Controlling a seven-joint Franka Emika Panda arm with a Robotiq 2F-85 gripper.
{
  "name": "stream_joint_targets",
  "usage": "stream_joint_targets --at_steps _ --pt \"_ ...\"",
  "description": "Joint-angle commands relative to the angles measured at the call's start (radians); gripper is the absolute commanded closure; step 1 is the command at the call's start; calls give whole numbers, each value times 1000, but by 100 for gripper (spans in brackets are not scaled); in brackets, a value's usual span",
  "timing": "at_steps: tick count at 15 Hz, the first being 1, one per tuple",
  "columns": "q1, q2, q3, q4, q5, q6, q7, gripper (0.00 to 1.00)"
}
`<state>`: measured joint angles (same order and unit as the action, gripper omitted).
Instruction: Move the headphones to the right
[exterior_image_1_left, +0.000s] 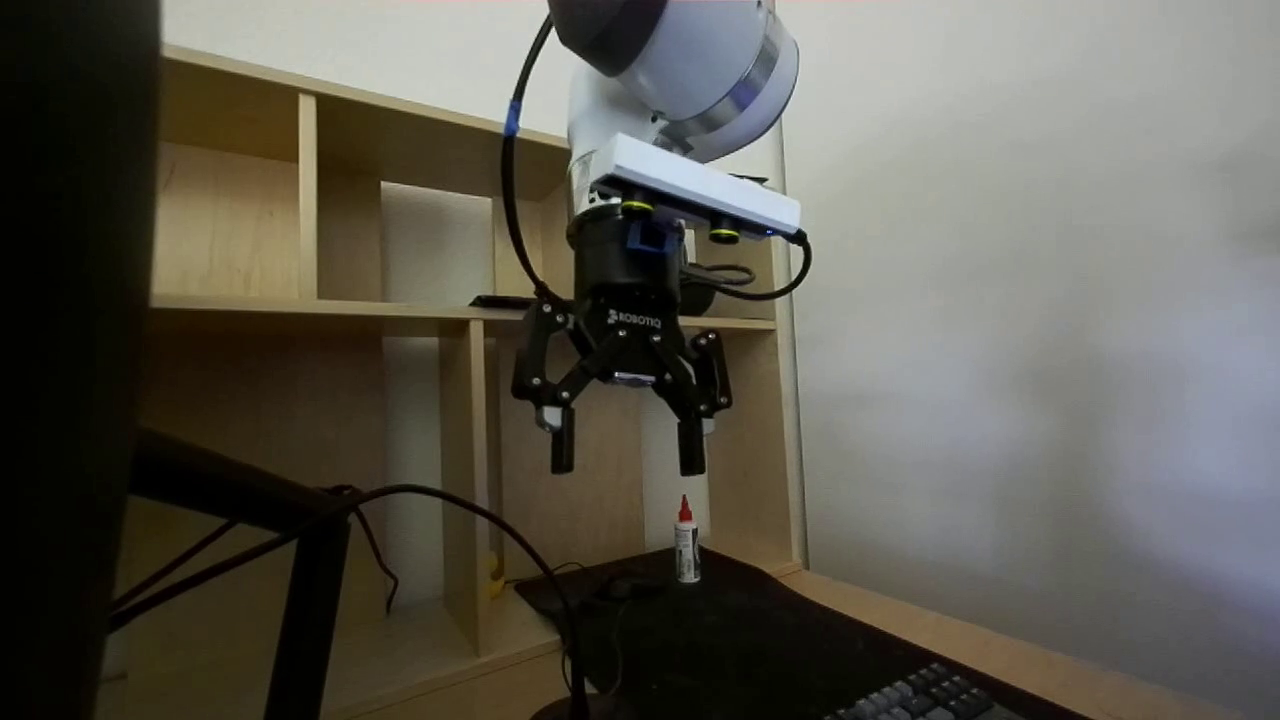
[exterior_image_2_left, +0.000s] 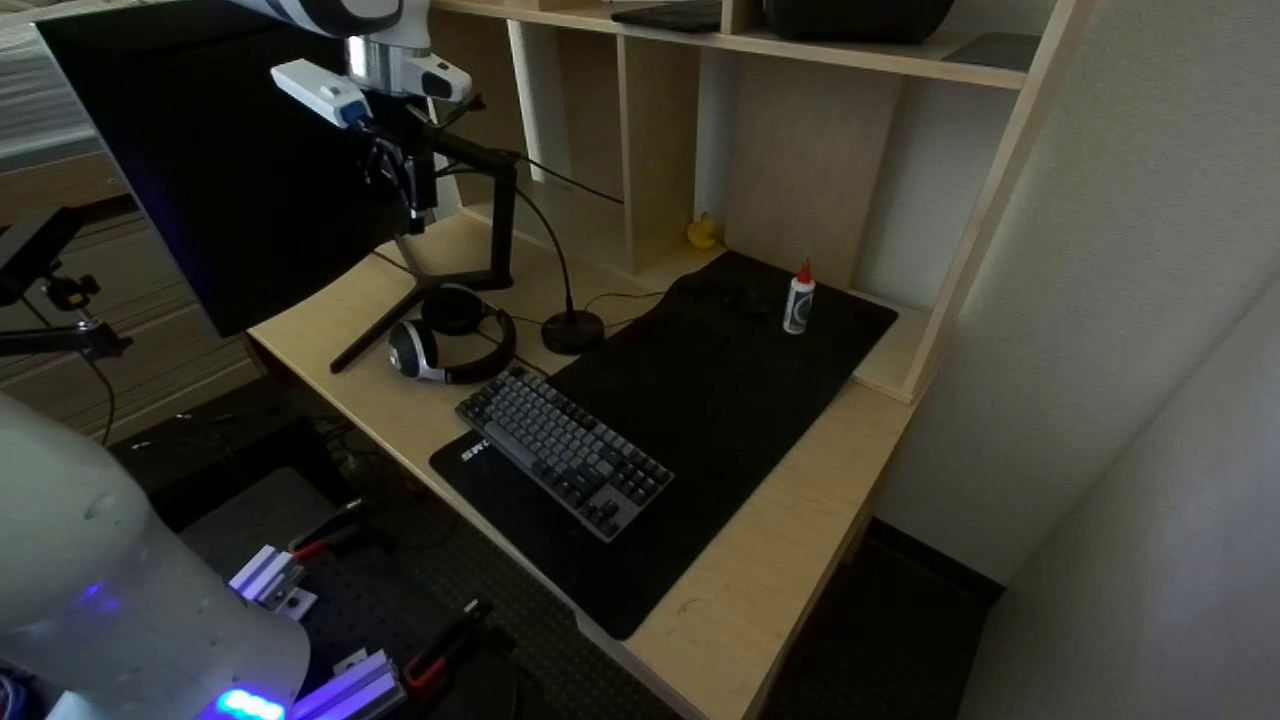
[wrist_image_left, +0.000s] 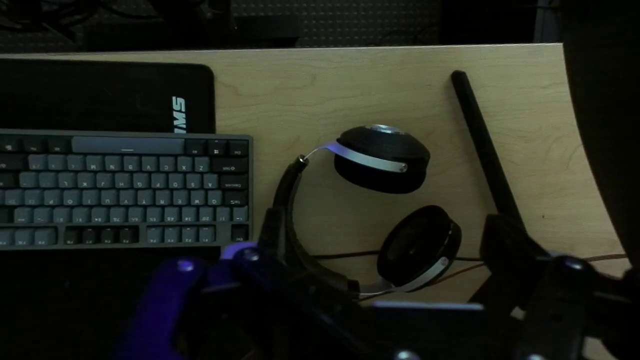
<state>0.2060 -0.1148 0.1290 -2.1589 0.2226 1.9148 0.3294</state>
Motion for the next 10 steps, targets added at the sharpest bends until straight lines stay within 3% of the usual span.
stream_joint_targets --at_steps 1,4,5,6,8,10 --pt "-29 -11 26 -4 -94 0 109 0" --pt "-32 -15 25 -9 -130 19 196 0" --pt "-28 -4 21 3 -82 -38 190 0" --pt "-18 6 13 16 -4 -120 112 0" --pt "-11 7 14 13 57 -154 10 0" --pt "-10 17 23 28 32 -165 -91 0"
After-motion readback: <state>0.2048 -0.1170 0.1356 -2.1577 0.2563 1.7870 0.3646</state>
